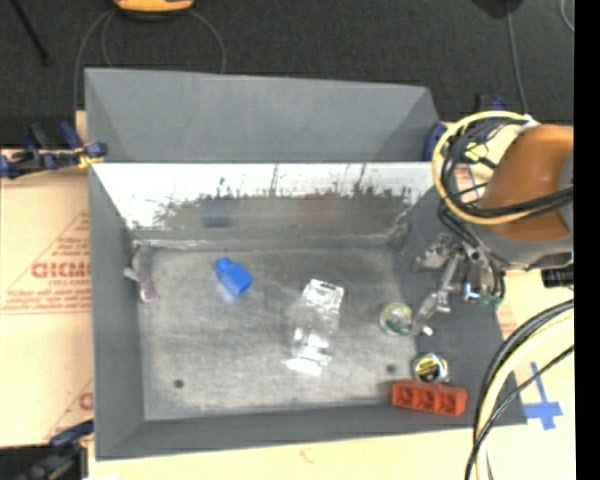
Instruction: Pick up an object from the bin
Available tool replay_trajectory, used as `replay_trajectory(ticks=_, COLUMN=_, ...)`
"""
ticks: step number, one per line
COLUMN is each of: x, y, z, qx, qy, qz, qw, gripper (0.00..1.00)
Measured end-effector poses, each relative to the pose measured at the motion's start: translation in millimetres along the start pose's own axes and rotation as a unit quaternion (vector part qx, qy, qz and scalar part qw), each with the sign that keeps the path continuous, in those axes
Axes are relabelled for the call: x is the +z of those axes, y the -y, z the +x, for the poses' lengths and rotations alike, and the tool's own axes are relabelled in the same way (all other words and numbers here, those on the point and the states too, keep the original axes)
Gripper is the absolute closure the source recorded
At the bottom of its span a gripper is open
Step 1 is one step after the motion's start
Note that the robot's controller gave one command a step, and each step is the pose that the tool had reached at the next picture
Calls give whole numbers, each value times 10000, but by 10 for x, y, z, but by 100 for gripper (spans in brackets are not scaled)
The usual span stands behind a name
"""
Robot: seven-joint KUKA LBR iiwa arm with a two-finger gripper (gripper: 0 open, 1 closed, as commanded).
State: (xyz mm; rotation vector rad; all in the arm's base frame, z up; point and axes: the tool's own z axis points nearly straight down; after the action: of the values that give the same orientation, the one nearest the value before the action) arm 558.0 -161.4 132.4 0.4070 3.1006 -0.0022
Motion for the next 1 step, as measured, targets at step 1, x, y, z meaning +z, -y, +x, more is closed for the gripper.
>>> replay_trajectory(ticks=1, x=552, y=-528, z=-172, qx=390, qy=-44, qz=-11, qw=9992, gripper=0)
